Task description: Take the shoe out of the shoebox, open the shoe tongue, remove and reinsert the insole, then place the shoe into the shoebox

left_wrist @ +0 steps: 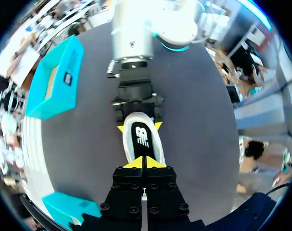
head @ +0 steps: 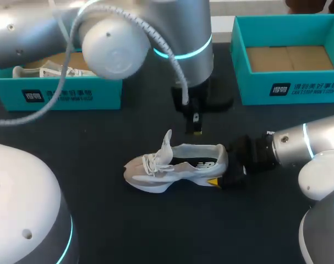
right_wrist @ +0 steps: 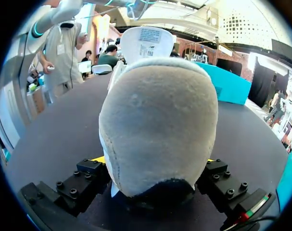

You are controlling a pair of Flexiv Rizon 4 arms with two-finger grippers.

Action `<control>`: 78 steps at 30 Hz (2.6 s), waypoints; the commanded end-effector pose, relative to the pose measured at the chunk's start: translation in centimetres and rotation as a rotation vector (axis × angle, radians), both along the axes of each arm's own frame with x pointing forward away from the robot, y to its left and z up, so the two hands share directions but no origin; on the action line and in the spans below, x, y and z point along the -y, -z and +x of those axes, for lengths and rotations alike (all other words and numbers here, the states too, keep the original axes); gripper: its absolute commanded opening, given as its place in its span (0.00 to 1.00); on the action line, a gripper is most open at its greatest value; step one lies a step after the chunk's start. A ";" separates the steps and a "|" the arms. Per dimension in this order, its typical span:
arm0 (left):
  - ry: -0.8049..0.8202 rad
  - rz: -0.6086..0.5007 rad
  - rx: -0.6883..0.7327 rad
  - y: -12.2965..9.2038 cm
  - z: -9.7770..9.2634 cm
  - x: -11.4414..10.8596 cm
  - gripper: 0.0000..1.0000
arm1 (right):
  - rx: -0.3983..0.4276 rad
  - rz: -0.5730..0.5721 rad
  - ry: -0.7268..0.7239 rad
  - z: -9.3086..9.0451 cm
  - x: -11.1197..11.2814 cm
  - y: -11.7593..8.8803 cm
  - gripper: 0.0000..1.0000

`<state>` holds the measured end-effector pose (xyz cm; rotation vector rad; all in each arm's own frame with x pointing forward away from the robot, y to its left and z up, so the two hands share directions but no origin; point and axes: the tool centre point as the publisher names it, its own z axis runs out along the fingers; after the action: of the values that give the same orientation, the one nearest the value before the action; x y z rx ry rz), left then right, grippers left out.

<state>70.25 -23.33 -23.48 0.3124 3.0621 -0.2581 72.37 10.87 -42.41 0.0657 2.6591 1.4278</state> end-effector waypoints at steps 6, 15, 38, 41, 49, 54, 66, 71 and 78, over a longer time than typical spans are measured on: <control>0.155 0.052 -0.070 6.3 1.0 1.2 0.00 | -0.001 -0.003 0.000 0.1 0.0 0.0 0.00; 0.158 0.058 -0.135 10.5 0.1 0.8 0.00 | -0.001 -0.003 0.000 0.1 0.0 0.0 0.00; 0.093 0.049 -0.204 14.6 -1.7 -0.7 0.25 | -0.001 -0.003 0.000 0.1 0.0 0.0 0.00; 0.092 0.048 -0.199 14.7 -1.8 -0.7 0.45 | -0.001 -0.003 0.000 0.1 0.0 0.0 0.00; 0.082 0.046 -0.169 16.0 -1.3 -0.7 0.45 | -0.001 -0.003 0.000 0.1 0.0 0.0 0.00; 0.068 0.035 -0.175 17.0 -1.0 -0.6 0.36 | -0.001 -0.003 0.000 0.1 0.0 0.0 0.00; 0.069 0.027 -0.116 18.4 -0.1 -1.1 0.00 | -0.001 -0.003 0.000 0.1 0.0 0.0 0.00; 0.051 0.007 -0.128 16.4 0.5 -1.9 0.00 | -0.001 -0.003 0.000 0.1 0.0 0.0 0.00; 0.031 -0.021 -0.186 14.4 0.6 -2.8 0.00 | -0.001 -0.003 0.000 0.1 0.0 0.0 0.00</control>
<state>70.72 -21.79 -38.96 0.3506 3.2308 -0.3158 72.38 10.89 -42.41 0.0654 2.6587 1.4287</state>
